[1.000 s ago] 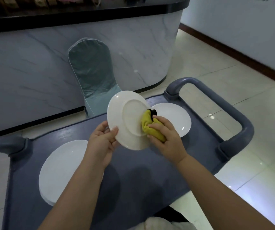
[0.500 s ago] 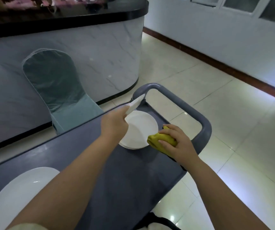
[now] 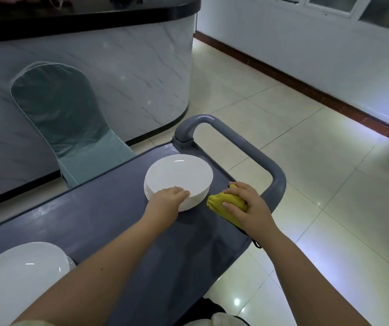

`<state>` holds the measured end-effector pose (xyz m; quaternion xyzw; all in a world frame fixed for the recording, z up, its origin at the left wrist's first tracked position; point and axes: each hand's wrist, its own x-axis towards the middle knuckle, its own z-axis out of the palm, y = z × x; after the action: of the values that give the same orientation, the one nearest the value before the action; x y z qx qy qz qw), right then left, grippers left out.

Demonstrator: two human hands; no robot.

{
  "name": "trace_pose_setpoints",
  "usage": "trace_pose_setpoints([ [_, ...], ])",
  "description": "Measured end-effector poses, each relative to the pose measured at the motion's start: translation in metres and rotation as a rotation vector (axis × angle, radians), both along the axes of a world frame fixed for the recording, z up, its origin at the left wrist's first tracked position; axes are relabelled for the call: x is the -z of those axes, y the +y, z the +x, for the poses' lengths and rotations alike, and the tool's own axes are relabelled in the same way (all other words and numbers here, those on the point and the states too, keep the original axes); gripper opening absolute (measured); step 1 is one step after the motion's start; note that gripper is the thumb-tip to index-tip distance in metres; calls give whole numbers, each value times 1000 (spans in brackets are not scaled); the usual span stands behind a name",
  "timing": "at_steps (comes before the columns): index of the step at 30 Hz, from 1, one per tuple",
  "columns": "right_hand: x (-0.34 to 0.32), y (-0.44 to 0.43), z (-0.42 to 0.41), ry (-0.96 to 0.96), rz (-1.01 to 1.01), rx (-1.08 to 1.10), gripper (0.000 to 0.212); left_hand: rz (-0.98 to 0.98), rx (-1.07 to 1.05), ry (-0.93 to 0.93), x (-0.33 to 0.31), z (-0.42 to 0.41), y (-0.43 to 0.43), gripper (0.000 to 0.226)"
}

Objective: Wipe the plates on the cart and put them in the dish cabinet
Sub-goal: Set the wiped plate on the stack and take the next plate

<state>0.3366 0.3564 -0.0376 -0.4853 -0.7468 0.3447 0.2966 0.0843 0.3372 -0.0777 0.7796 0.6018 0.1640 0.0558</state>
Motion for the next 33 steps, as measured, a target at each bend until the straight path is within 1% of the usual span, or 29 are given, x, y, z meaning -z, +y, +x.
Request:
trace_pose_setpoints([
  [1, 3, 0, 0, -2, -15, -3, 28, -33, -20, -9, 8, -2, -1, 54],
  [3, 8, -2, 0, -7, -38, -23, 28, -40, -83, -47, 22, -6, -4, 50],
  [5, 12, -2, -2, -6, -62, -41, 27, -17, -126, -105, 34, -10, -6, 53],
  [8, 17, -3, -8, -24, -73, -63, 27, -10, -107, -133, 40, -12, -8, 54],
  [13, 21, -2, -21, -53, -53, -120, 26, -27, -74, -106, 45, -12, -8, 51],
  [16, 21, 4, -31, -72, -22, -168, 26, 2, -58, -60, 52, -13, -12, 44],
  [18, 18, 8, -39, -69, -4, -201, 27, 29, -96, -14, 50, -15, -16, 37],
  [21, 12, 11, -60, -37, 18, -282, 27, 121, -306, -25, 35, -23, -30, 26],
  [23, 7, 11, -77, -9, 23, -331, 26, 182, -432, -44, 22, -34, -42, 25],
  [26, 4, 2, -119, 13, 49, -493, 32, 209, -665, -57, 5, -64, -80, 28],
  [29, 4, -15, -163, -21, 118, -683, 35, 176, -929, -30, -6, -86, -134, 21],
  [32, 12, -35, -199, -92, 232, -874, 29, -17, -1202, -126, -13, -93, -190, 28],
  [33, 14, -43, -209, -111, 287, -929, 28, -54, -1295, -162, -12, -94, -209, 29],
])
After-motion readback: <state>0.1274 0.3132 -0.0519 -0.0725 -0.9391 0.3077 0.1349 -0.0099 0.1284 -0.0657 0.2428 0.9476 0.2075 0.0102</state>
